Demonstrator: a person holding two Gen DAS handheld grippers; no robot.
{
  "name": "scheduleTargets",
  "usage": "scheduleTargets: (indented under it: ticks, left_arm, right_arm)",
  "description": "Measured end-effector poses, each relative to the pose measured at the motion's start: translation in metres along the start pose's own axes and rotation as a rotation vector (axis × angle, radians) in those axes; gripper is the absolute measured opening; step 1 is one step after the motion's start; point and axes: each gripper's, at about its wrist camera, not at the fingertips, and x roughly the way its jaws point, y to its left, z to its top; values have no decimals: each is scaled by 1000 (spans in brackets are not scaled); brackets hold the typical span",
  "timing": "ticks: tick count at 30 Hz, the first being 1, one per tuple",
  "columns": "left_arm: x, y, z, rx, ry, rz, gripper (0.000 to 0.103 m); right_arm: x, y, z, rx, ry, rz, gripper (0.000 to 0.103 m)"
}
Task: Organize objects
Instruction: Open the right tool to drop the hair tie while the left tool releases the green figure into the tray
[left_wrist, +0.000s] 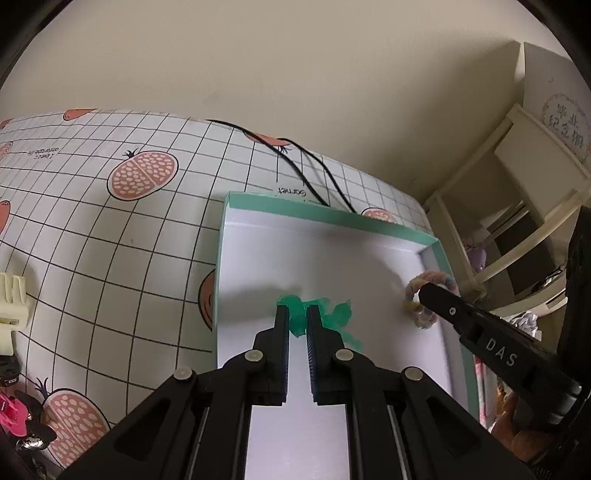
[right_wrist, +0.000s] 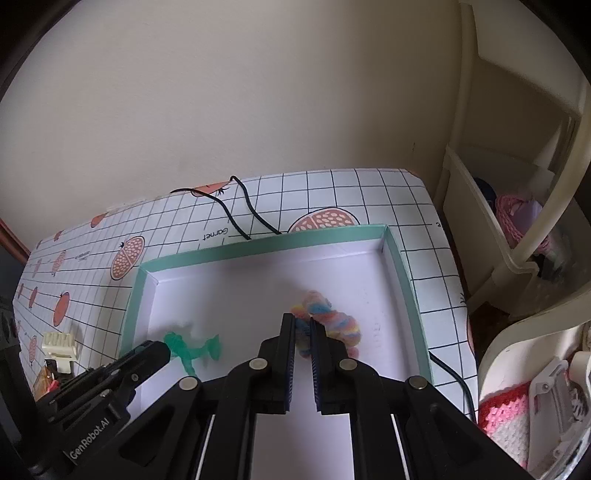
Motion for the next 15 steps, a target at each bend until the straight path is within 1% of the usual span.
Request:
scheduleTargets:
  ticks: [6, 15]
  left_arm:
    - [0, 2, 0, 2, 8, 3, 9]
    - [-1, 0, 0, -4, 38, -22, 9]
  right_arm:
    - [2, 0, 0, 1, 3, -1, 9]
    - [-4, -3, 2, 10, 12, -20, 10]
